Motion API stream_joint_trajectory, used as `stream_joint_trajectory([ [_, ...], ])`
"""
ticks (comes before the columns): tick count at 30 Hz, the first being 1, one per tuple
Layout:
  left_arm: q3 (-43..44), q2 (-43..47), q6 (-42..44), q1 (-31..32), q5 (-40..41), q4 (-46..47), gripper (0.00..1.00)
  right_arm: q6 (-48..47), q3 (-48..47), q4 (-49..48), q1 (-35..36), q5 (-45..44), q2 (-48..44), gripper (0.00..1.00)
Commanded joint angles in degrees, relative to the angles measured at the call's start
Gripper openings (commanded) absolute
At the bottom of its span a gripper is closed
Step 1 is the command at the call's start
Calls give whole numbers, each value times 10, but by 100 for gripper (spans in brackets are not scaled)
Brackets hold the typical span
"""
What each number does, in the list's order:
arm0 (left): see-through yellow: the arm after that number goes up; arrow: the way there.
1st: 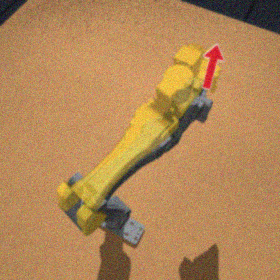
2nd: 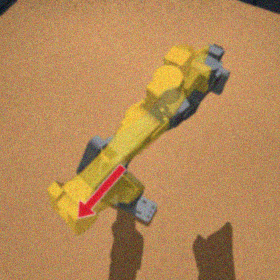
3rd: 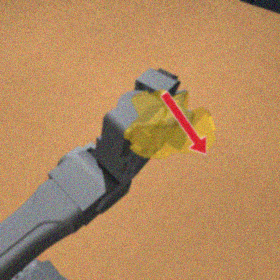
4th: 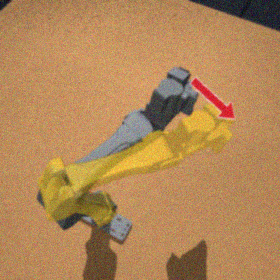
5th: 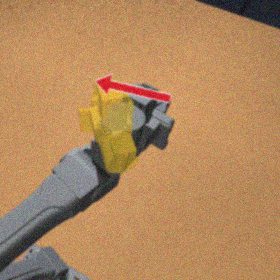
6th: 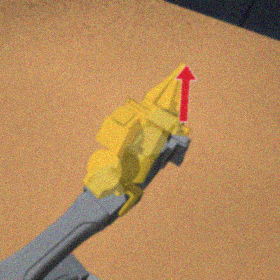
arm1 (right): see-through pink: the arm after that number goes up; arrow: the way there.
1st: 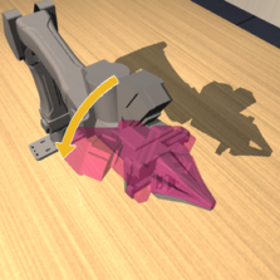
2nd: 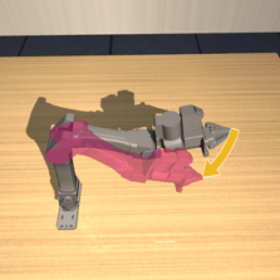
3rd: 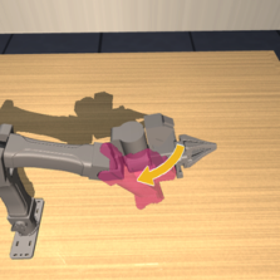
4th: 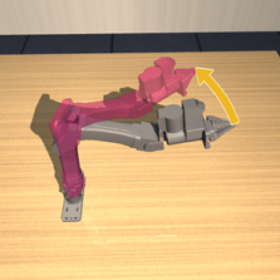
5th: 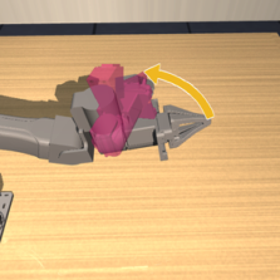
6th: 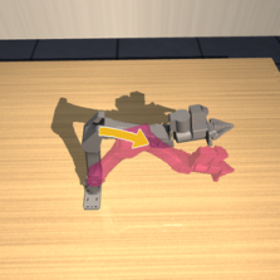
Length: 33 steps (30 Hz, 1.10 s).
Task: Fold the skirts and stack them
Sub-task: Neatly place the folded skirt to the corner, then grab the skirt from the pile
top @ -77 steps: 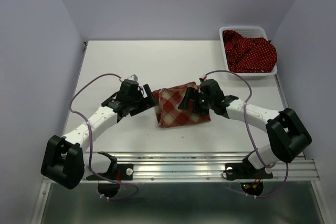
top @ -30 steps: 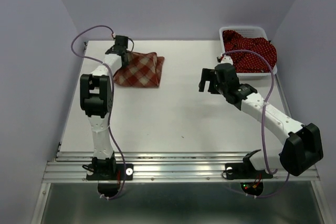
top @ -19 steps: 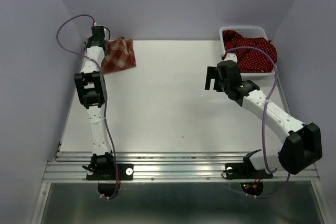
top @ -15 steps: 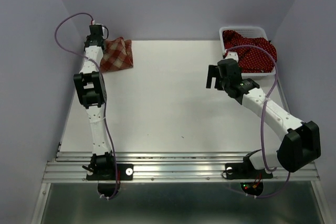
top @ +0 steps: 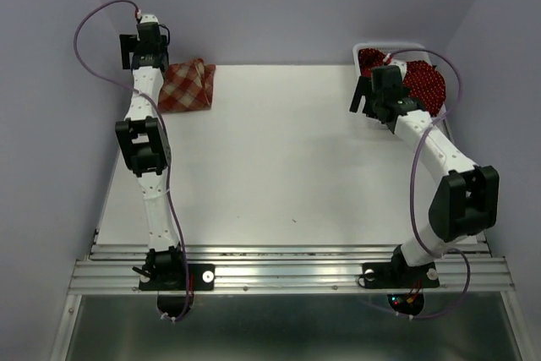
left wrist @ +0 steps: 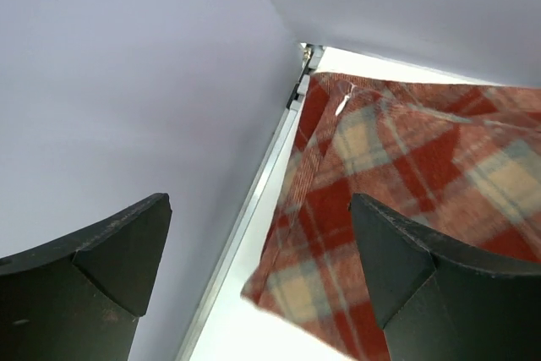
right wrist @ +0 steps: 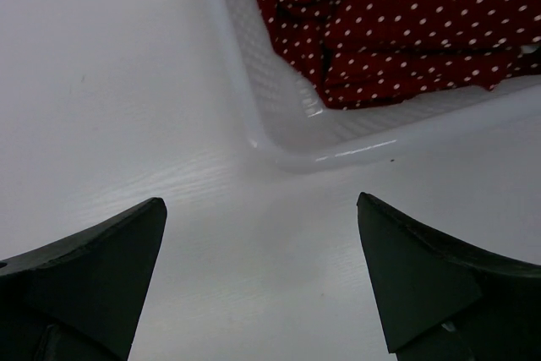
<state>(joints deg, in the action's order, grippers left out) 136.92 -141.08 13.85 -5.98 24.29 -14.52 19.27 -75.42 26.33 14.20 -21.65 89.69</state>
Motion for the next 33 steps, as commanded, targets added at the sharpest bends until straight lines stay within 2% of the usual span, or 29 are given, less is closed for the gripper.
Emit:
stream_joint_trajectory([
  [1, -16, 175, -51, 28, 14, -25, 99, -12, -110, -15, -68, 7, 45, 100],
  [3, -71, 249, -112, 40, -16, -44, 99, -22, -153, -6, -105, 4, 105, 100],
  [4, -102, 277, -132, 46, -61, -41, 99, -27, -173, -5, -115, 4, 126, 100],
  [6, -211, 367, -221, 47, -133, -15, 99, -29, -222, 6, -149, 6, 184, 100],
  [9, -379, 481, -298, 50, -227, 58, 99, -32, -288, 24, -181, 14, 249, 100],
  [11, -491, 532, -319, 56, -240, 96, 99, -44, -316, 28, -187, 34, 275, 100],
  [14, -596, 626, -331, 85, -229, 141, 99, -79, -357, 29, -192, 37, 317, 100],
  [20, -696, 686, -341, 88, -227, 141, 98, -113, -421, 47, -192, 32, 387, 100],
  [22, -714, 695, -342, 88, -218, 138, 99, -110, -428, 56, -192, 35, 392, 73],
  [23, -716, 697, -342, 88, -212, 134, 99, -107, -427, 55, -192, 32, 390, 56],
  [24, -716, 697, -342, 88, -201, 127, 99, -96, -428, 56, -192, 27, 386, 28],
  [26, -712, 694, -344, 88, -192, 120, 99, -97, -433, 56, -192, 24, 376, 13],
  [27, -706, 691, -343, 88, -189, 115, 99, -98, -436, 55, -192, 20, 360, 1],
  [33, -701, 701, -350, 88, -187, 102, 99, -128, -440, 34, -192, -21, 288, 1],
])
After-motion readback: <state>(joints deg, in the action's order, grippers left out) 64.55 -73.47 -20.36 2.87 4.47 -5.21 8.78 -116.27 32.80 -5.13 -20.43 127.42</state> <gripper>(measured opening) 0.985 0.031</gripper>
